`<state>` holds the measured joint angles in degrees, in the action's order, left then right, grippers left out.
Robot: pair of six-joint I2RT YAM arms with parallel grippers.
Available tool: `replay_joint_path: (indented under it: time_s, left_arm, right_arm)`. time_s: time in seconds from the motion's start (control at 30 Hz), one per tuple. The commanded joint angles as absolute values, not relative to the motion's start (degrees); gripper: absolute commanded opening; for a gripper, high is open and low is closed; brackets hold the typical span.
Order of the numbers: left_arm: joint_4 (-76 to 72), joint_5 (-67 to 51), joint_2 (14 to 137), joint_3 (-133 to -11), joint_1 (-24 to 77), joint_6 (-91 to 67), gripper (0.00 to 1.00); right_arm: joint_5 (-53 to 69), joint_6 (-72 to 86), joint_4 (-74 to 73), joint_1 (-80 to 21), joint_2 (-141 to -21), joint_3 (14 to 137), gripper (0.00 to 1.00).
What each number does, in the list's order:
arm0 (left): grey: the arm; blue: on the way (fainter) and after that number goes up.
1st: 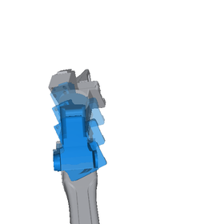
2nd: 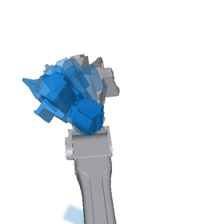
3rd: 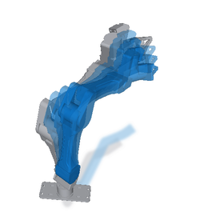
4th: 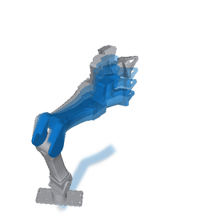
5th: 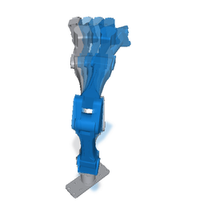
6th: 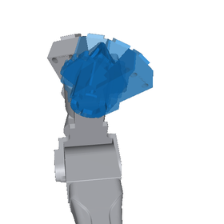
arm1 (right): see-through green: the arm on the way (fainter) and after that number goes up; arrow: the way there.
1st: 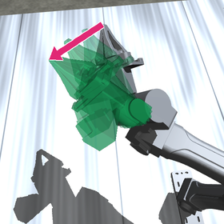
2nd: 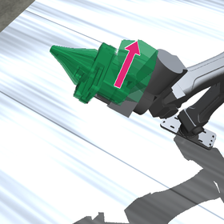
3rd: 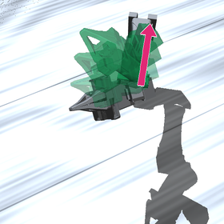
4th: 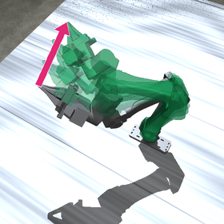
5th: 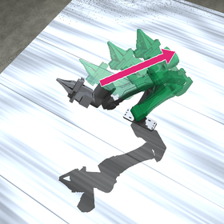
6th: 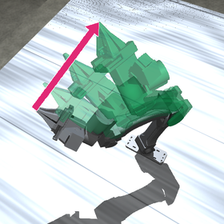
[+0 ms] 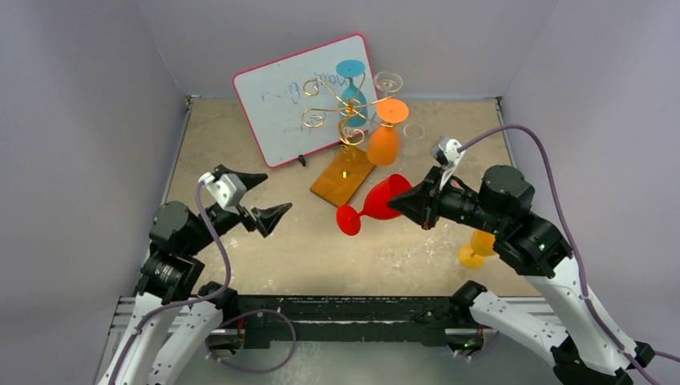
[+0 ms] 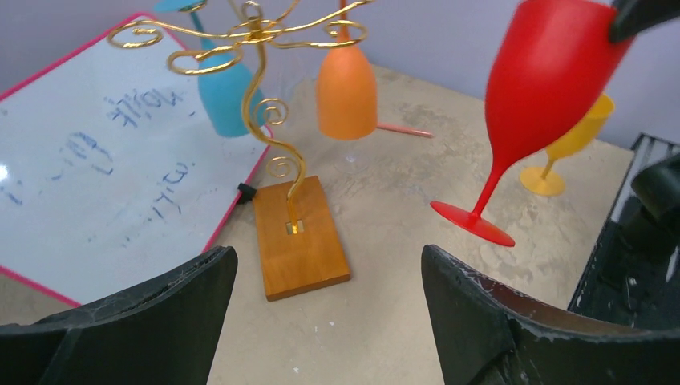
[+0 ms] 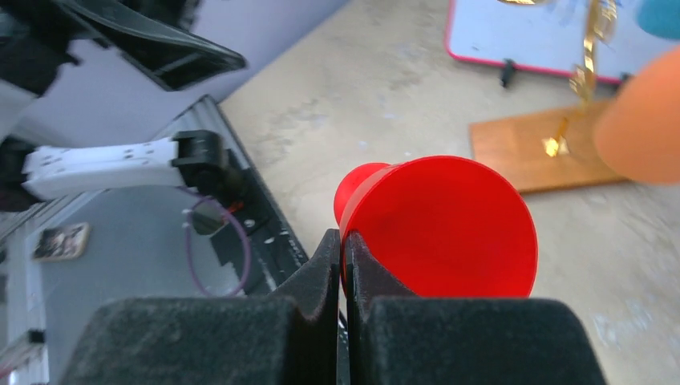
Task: Place the wine glass upside down on the wine glass rack
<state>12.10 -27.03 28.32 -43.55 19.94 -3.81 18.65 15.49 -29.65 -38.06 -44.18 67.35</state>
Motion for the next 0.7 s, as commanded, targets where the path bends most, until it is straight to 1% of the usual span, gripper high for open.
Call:
replay_joint_path:
  time_s: [0.0, 0.1, 0.23, 0.43, 0.57, 0.67]
  left_arm:
    - [14.52, -39.29, 26.90, -46.48, 19.76, 8.72, 0.85]
    - [19.77, -45.22, 27.28, -48.94, 19.75, 15.29, 0.85]
    - [25.52, -48.48, 27.69, -51.67, 19.76, 22.09, 0.84]
    - [30.79, -54.56, 28.20, -53.98, 19.70, 28.06, 0.83]
    - [40.34, -58.75, 29.88, -56.51, 19.74, 35.16, 0.80]
    - [47.01, -59.57, 31.15, -58.27, 19.73, 41.09, 0.79]
  right_arm:
    - [32.81, 13.18, -23.09, -37.81, -43.81, 71.32, 0.00]
    - [38.89, 16.04, -18.71, -37.81, -44.01, 71.25, 0.00]
    - [44.76, 20.52, -13.16, -37.87, -45.55, 70.77, 0.00]
    - [48.01, 22.15, -10.17, -37.84, -51.21, 72.05, 0.00]
    - [50.77, 24.64, -4.58, -37.79, -53.66, 72.26, 0.00]
    - [52.43, 25.98, -1.53, -37.80, -55.33, 72.56, 0.00]
